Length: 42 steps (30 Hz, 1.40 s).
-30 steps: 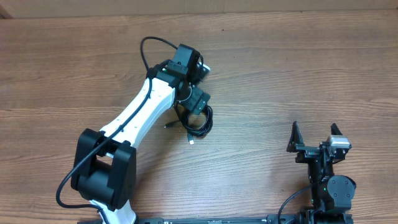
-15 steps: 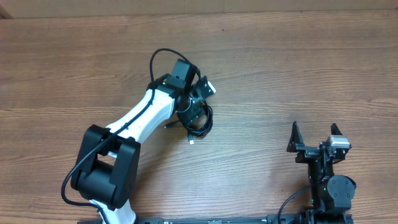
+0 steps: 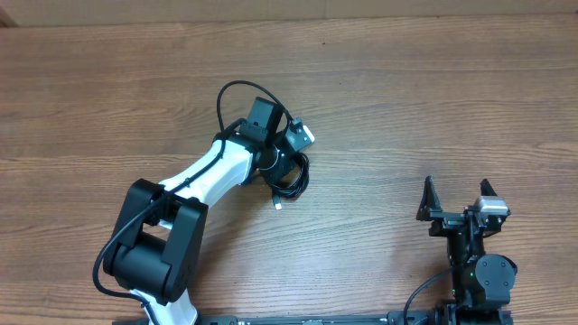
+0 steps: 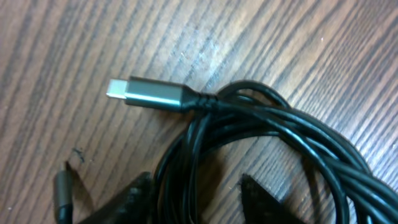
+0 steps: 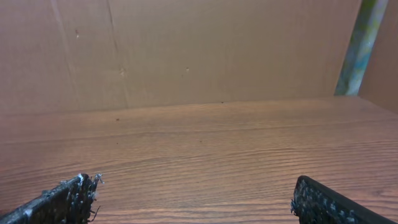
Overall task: Untangle cables
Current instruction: 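Lift the grasped coil slightly with the left gripper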
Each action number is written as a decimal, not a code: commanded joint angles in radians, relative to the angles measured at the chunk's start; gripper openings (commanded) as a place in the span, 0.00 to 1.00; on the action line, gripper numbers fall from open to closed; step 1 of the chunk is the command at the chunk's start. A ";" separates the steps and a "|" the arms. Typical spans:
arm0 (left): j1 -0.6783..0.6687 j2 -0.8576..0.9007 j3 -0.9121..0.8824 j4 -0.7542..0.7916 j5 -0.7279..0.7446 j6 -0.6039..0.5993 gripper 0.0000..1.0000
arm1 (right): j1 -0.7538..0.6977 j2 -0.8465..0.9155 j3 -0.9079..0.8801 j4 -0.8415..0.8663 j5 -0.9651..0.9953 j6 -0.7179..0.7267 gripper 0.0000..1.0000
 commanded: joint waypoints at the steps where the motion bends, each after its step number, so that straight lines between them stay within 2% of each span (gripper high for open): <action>1: 0.005 0.016 -0.026 0.010 0.022 -0.009 0.40 | -0.006 -0.008 -0.011 0.007 -0.002 -0.005 1.00; 7: 0.005 0.024 -0.068 0.066 0.021 -0.063 0.32 | -0.006 -0.008 -0.011 0.007 -0.002 -0.005 1.00; 8: 0.005 0.029 -0.071 0.075 0.021 -0.072 0.28 | -0.006 -0.008 -0.011 0.007 -0.002 -0.005 1.00; 10: 0.005 0.044 -0.073 0.091 0.014 -0.109 0.09 | -0.006 -0.008 -0.011 0.007 -0.002 -0.005 1.00; 11: 0.005 0.048 -0.073 0.097 0.008 -0.133 0.04 | -0.006 -0.008 -0.011 0.007 -0.002 -0.005 1.00; 15: 0.005 0.053 -0.071 0.113 0.002 -0.290 0.04 | -0.006 -0.008 -0.011 0.007 -0.002 -0.005 1.00; 17: 0.005 0.053 -0.067 0.111 -0.010 -0.415 0.04 | -0.006 -0.008 -0.011 0.007 -0.002 -0.005 1.00; 18: 0.005 0.053 -0.065 0.109 -0.030 -0.499 0.04 | -0.006 -0.008 -0.011 0.007 -0.002 -0.005 1.00; 19: 0.005 0.051 -0.064 0.095 -0.071 -0.658 0.04 | -0.006 -0.008 -0.011 0.007 -0.002 -0.005 1.00; 22: 0.005 0.051 -0.057 0.017 -0.100 -1.012 0.04 | -0.006 -0.008 -0.011 0.007 -0.002 -0.005 1.00; 25: 0.005 0.051 -0.044 -0.057 -0.154 -1.088 0.04 | -0.006 -0.008 -0.011 0.007 -0.002 -0.005 1.00; 29: 0.005 0.051 -0.037 -0.064 -0.132 -1.044 0.04 | -0.006 -0.008 -0.011 0.007 -0.002 -0.005 1.00; 30: 0.005 0.051 -0.037 -0.064 -0.117 -1.016 0.18 | -0.006 -0.008 -0.011 0.007 -0.002 -0.005 1.00; 31: 0.005 0.051 -0.037 -0.064 -0.097 -0.983 0.59 | -0.006 -0.008 -0.011 0.007 -0.002 -0.005 1.00; 32: 0.005 0.051 -0.037 -0.063 -0.080 -0.964 0.91 | -0.006 -0.008 -0.011 0.007 -0.002 -0.005 1.00; 33: 0.005 0.051 -0.037 -0.059 -0.079 -0.960 0.99 | -0.006 -0.008 -0.011 0.007 -0.002 -0.005 1.00; 37: 0.005 0.052 -0.038 -0.056 -0.101 -0.947 1.00 | -0.006 -0.008 -0.011 0.007 -0.002 -0.005 1.00; 42: 0.005 0.053 -0.038 -0.046 -0.159 -0.852 0.99 | -0.006 -0.008 -0.011 0.007 -0.002 -0.005 1.00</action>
